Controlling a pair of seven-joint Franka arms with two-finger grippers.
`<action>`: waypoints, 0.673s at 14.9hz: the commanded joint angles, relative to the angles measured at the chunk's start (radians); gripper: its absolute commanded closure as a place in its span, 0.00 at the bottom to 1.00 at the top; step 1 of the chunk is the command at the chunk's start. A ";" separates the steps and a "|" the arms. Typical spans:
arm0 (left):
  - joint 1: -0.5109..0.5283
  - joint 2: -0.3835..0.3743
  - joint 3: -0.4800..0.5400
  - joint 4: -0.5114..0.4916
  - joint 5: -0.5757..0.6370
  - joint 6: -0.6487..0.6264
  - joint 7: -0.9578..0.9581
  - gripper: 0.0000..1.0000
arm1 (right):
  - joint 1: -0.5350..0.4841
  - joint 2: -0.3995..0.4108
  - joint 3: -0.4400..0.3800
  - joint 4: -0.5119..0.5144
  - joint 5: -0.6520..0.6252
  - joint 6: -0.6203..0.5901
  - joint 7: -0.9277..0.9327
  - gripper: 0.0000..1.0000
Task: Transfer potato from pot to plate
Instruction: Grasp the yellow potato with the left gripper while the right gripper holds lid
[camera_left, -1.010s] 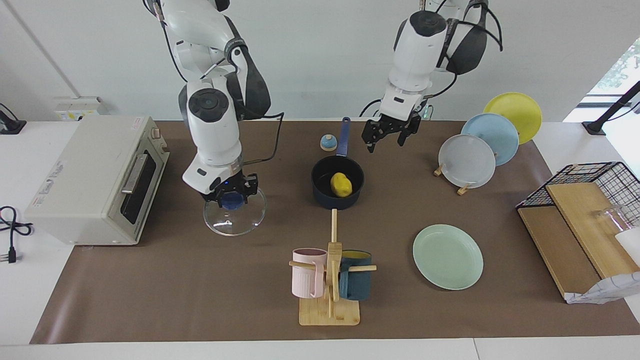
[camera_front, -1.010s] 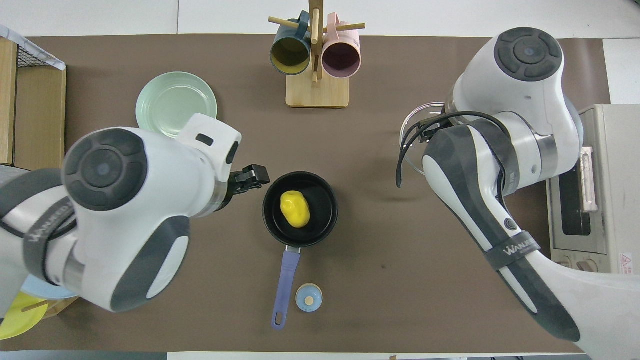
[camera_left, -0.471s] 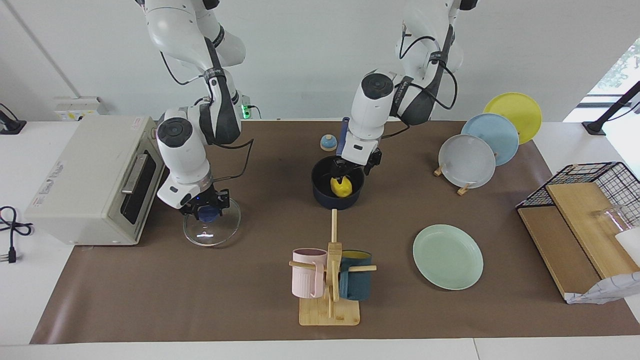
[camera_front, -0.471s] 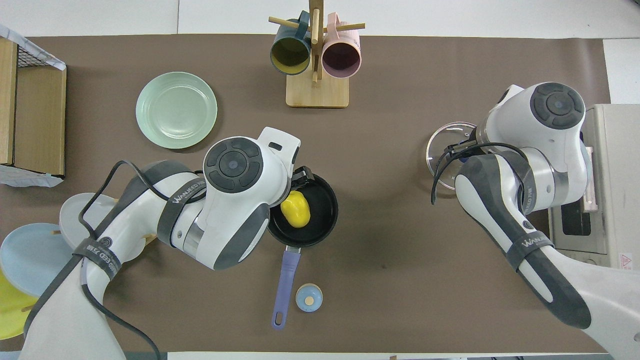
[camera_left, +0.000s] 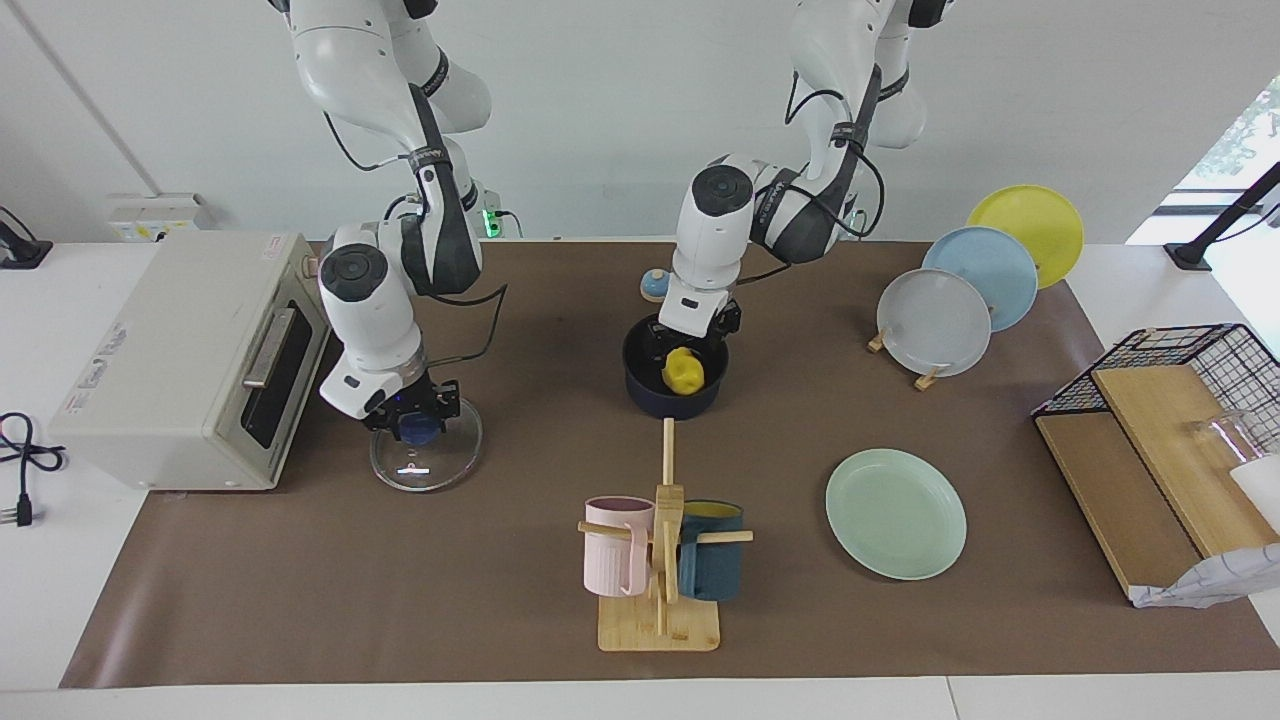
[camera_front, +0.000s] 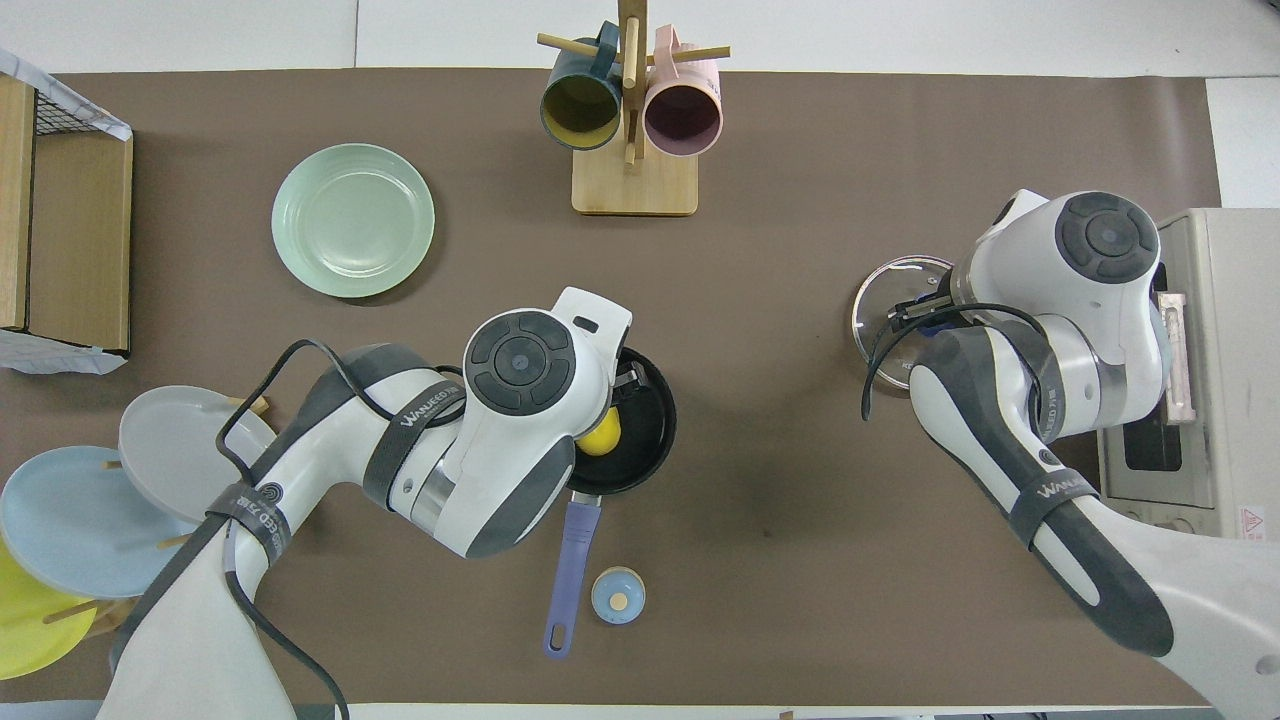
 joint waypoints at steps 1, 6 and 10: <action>-0.033 -0.007 0.017 -0.043 0.014 0.036 -0.044 0.00 | -0.017 -0.041 0.011 -0.072 0.002 0.066 -0.033 0.44; -0.036 0.038 0.017 -0.045 0.014 0.076 -0.097 0.00 | -0.017 -0.035 0.011 -0.074 0.002 0.068 -0.036 0.32; -0.038 0.055 0.019 -0.043 0.015 0.090 -0.121 0.00 | -0.017 -0.035 0.011 -0.069 0.002 0.068 -0.030 0.00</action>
